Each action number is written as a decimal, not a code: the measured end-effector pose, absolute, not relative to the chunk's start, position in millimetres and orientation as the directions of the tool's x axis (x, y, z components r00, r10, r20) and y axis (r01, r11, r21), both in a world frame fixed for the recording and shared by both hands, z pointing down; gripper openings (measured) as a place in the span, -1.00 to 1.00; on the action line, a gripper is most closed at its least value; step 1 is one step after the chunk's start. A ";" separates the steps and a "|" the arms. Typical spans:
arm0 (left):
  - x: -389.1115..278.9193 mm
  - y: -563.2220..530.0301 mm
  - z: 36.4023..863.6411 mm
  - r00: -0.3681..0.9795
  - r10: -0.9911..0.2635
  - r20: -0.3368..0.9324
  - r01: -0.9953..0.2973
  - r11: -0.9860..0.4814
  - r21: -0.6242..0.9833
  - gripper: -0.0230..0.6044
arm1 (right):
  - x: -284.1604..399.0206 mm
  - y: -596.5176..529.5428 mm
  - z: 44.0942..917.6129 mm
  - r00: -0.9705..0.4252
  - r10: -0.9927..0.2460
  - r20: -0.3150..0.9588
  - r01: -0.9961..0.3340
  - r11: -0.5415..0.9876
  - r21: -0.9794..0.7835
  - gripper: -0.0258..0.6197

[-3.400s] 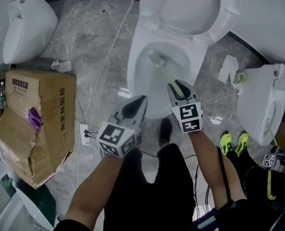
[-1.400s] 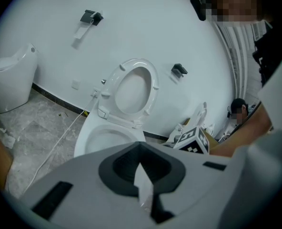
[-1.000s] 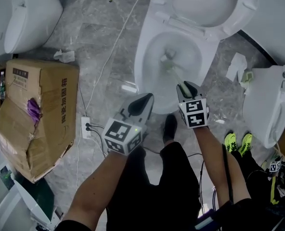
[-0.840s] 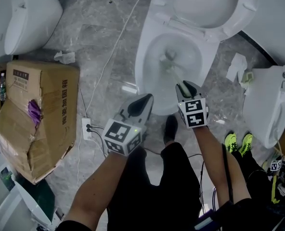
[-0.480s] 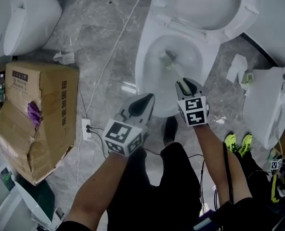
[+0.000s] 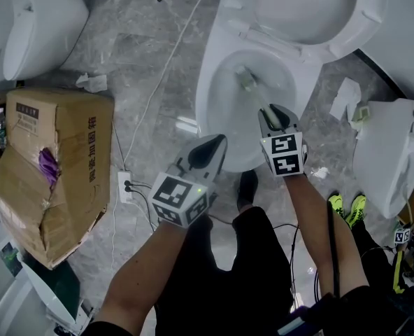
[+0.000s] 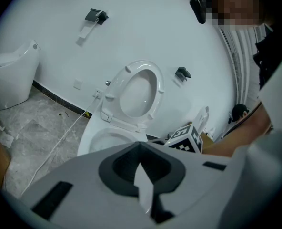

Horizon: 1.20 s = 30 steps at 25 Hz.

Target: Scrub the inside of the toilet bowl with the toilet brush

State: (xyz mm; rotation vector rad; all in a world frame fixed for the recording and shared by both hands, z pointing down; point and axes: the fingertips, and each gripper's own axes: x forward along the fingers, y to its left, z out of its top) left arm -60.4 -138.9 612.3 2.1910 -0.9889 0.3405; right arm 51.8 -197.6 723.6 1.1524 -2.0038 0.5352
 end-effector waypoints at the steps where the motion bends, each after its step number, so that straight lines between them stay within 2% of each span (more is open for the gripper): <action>1: -60.3 -139.9 612.8 0.675 -0.552 0.489 -0.737 -0.466 0.491 -0.90 | 52.5 -201.5 722.6 -0.308 -0.555 0.773 -0.863 0.504 0.017 -0.56; 16: -52.7 -144.2 614.4 0.687 -0.529 0.497 -0.726 -0.486 0.486 -0.90 | 85.8 -205.2 721.7 -0.243 -0.573 0.783 -0.900 0.434 0.039 -0.56; 30: -53.1 -137.2 600.4 0.680 -0.532 0.504 -0.733 -0.496 0.465 -0.90 | 94.6 -170.3 717.0 -0.224 -0.541 0.811 -0.923 0.384 0.001 -0.56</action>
